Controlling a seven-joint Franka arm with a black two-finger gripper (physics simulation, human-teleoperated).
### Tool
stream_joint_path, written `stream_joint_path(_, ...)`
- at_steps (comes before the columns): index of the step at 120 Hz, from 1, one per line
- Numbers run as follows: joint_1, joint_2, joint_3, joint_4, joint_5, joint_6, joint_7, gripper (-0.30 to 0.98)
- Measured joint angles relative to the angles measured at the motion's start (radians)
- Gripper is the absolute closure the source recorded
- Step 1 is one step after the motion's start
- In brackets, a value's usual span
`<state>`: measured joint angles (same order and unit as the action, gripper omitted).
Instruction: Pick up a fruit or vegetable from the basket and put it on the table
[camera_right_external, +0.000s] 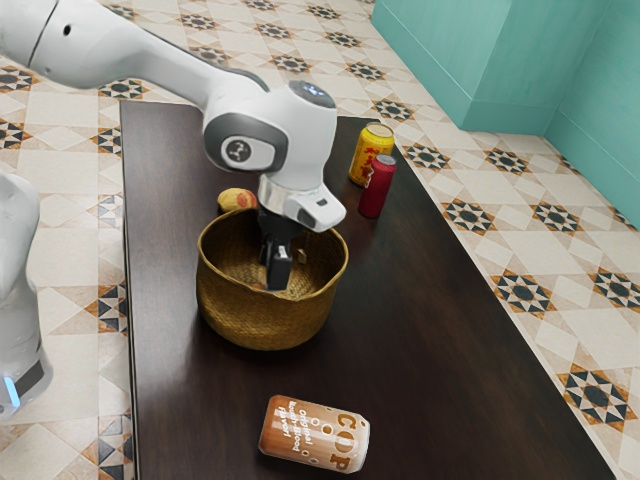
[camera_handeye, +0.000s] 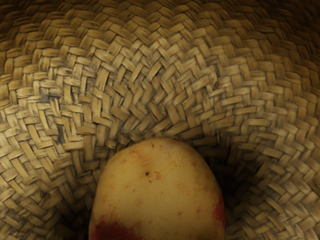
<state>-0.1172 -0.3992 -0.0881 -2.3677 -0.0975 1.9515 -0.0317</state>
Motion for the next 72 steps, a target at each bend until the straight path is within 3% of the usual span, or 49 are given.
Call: stream_joint_path(72,-0.001,0.057,0.022,-0.039,-0.024,0.078,0.003,0.02)
